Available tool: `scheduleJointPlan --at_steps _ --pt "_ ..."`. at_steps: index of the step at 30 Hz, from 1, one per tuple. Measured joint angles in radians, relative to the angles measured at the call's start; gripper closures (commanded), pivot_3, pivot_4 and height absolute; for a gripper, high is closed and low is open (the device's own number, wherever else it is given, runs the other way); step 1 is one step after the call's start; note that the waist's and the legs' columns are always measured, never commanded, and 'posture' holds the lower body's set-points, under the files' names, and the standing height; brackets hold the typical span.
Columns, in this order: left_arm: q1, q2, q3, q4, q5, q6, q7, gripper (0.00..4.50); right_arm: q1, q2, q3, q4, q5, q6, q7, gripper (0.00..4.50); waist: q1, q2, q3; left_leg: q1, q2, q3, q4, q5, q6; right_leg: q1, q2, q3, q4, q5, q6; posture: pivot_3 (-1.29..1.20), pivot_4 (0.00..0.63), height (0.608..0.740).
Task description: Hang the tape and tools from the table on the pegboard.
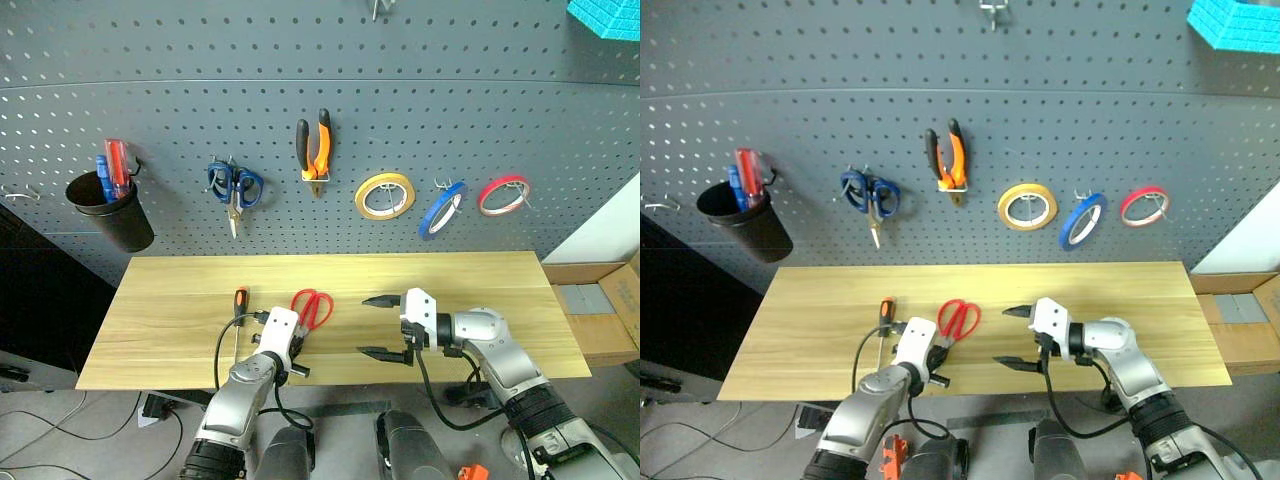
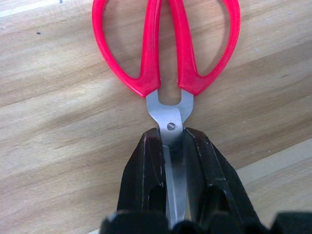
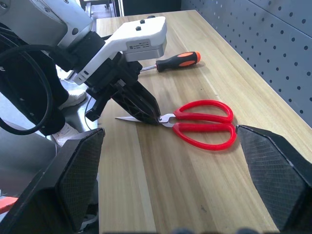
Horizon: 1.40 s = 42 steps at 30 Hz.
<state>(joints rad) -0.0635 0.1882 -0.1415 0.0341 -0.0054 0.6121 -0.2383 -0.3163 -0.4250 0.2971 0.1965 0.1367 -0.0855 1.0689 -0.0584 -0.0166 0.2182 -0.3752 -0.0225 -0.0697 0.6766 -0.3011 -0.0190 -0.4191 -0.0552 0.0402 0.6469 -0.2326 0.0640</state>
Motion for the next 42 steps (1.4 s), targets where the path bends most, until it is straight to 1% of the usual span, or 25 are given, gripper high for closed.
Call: scheduleJointPlan --at_steps 3,5,8,9,12,16,18,22,25,30,35,42 --pt "0.044 0.055 -0.003 -0.027 0.007 -0.043 -0.025 4.26 -0.001 0.000 -0.005 -0.001 0.008 0.006 0.002 0.00 -0.002 0.000 0.000 0.000 0.000 0.000 0.000 0.000 0.000 -0.001 0.000 0.000 0.000 0.000 0.000 -0.07 0.170 0.740" --pt "0.103 0.114 0.001 -0.089 0.014 -0.094 -0.048 4.26 0.001 -0.002 -0.019 -0.016 0.032 0.021 0.007 0.00 0.000 0.001 -0.001 -0.001 0.001 0.000 -0.001 0.000 0.000 -0.002 0.000 0.000 0.000 0.000 0.000 -0.05 0.158 0.740" --pt "0.186 0.203 0.009 -0.222 0.039 -0.188 -0.079 4.26 -0.003 0.002 -0.063 -0.068 0.077 0.065 -0.010 0.00 0.012 0.000 -0.005 -0.004 0.000 -0.001 0.000 0.000 -0.001 -0.003 -0.002 -0.001 -0.001 0.000 0.000 -0.02 0.124 0.740" --pt "0.215 0.239 0.011 -0.270 0.057 -0.223 -0.084 4.26 -0.005 0.016 -0.081 -0.092 0.093 0.093 -0.032 0.00 0.017 0.000 -0.009 -0.004 0.000 -0.001 0.000 0.000 -0.001 -0.003 -0.003 -0.001 -0.002 0.000 0.000 -0.01 0.114 0.740" --pt "0.280 0.305 0.029 -0.366 0.115 -0.308 -0.076 4.26 -0.007 0.060 -0.124 -0.167 0.151 0.203 -0.118 0.00 0.028 0.001 -0.022 -0.005 0.000 -0.001 -0.001 0.000 -0.001 -0.003 -0.004 -0.001 -0.002 0.000 0.000 0.00 0.101 0.740" --pt "0.352 0.344 0.075 -0.435 0.182 -0.432 -0.042 4.26 0.004 0.139 -0.167 -0.326 0.268 0.404 -0.257 0.00 0.033 0.002 -0.038 -0.005 0.000 -0.001 -0.001 0.000 -0.001 -0.003 -0.003 -0.002 -0.002 0.000 0.000 0.01 0.087 0.740" --pt "0.365 0.352 0.127 -0.447 0.199 -0.491 -0.020 4.26 0.007 0.163 -0.181 -0.400 0.317 0.480 -0.312 0.00 0.035 0.001 -0.041 -0.005 0.000 -0.001 -0.001 0.000 -0.001 -0.003 -0.002 -0.002 -0.002 0.000 0.000 0.01 0.084 0.740" --pt "0.326 0.388 0.249 -0.448 0.204 -0.577 0.006 4.26 0.003 0.179 -0.196 -0.489 0.360 0.553 -0.374 0.00 0.042 0.000 -0.060 -0.005 0.000 -0.001 -0.001 0.000 -0.001 -0.002 -0.001 -0.004 -0.001 0.000 0.000 0.01 0.072 0.740" --pt "0.216 0.400 0.308 -0.417 0.199 -0.603 0.010 4.26 -0.025 0.195 -0.196 -0.494 0.360 0.558 -0.395 0.00 0.048 0.000 -0.069 -0.002 -0.002 0.000 0.000 0.000 -0.001 -0.001 0.000 -0.003 -0.001 0.001 0.000 0.01 0.072 0.740" --pt "0.075 0.400 0.326 -0.304 0.168 -0.641 0.002 4.26 -0.071 0.205 -0.196 -0.475 0.355 0.552 -0.397 0.00 0.050 -0.003 -0.081 -0.001 -0.003 0.001 0.000 0.000 -0.001 0.000 0.002 -0.002 0.000 0.001 -0.001 0.00 0.065 0.740" --pt "-0.004 0.399 0.326 -0.191 0.133 -0.659 -0.034 4.26 -0.089 0.204 -0.194 -0.459 0.345 0.548 -0.398 0.00 0.046 -0.003 -0.086 -0.001 -0.002 0.003 0.000 0.000 -0.001 -0.001 0.002 -0.001 0.000 0.001 -0.001 -0.01 0.066 0.740" --pt "-0.016 0.359 0.310 -0.140 0.078 -0.654 -0.083 4.26 -0.093 0.197 -0.194 -0.459 0.335 0.546 -0.398 0.00 0.034 -0.003 -0.088 0.000 -0.001 0.003 0.000 0.000 -0.001 -0.001 0.002 0.000 0.001 0.001 -0.001 -0.03 0.071 0.740"
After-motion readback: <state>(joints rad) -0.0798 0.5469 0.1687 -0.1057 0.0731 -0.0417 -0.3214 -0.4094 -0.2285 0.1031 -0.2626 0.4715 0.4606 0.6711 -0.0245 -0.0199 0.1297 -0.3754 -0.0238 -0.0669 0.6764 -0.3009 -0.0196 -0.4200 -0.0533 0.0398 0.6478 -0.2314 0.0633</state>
